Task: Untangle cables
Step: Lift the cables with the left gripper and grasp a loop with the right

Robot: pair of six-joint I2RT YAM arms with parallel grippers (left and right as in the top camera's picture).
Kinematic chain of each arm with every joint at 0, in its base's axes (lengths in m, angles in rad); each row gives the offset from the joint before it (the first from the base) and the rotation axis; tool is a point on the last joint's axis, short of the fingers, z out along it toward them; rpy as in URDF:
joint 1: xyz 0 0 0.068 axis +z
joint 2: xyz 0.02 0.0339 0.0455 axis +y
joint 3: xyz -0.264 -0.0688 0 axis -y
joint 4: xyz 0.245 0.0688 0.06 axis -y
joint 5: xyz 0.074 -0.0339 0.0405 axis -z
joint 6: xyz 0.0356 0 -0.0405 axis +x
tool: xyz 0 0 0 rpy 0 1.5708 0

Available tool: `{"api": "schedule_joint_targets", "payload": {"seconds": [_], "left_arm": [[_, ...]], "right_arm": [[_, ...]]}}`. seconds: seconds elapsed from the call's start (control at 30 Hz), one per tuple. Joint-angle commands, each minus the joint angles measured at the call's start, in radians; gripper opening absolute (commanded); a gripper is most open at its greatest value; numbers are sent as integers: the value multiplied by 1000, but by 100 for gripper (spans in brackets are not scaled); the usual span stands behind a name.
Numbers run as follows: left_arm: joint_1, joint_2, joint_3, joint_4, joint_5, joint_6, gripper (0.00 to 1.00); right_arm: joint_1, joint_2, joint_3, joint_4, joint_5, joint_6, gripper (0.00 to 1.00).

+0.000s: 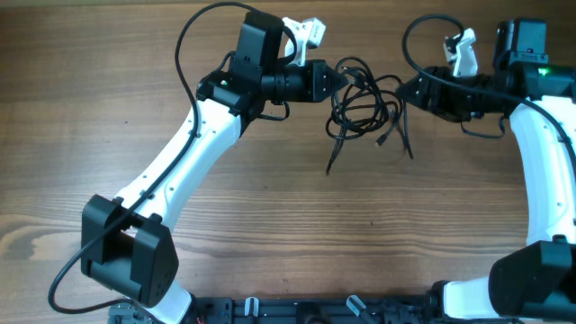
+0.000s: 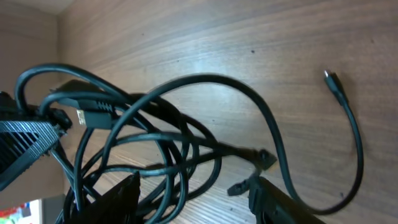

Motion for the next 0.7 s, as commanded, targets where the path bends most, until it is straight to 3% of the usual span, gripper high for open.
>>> {"api": "schedule_joint_targets", "payload": {"seconds": [0.0,0.3,0.43,0.6,0.67], "left_arm": [[5,1,3,11,-10,-7,4],[5,1,3,16,-10,-32,4],[5,1,3,16,-10,-41,4],[5,1,3,16,-10,-59,4],[5,1,3,16,-10,-59,4]], "right_arm": [[50,-32,8,-35,54,19,59],[114,-30,-95,49,80,55,57],[137,-25,-156,128,79,100,48],[151,-24,-185,209,80,132,24],[151,-24,-185,226,80,137,22]]}}
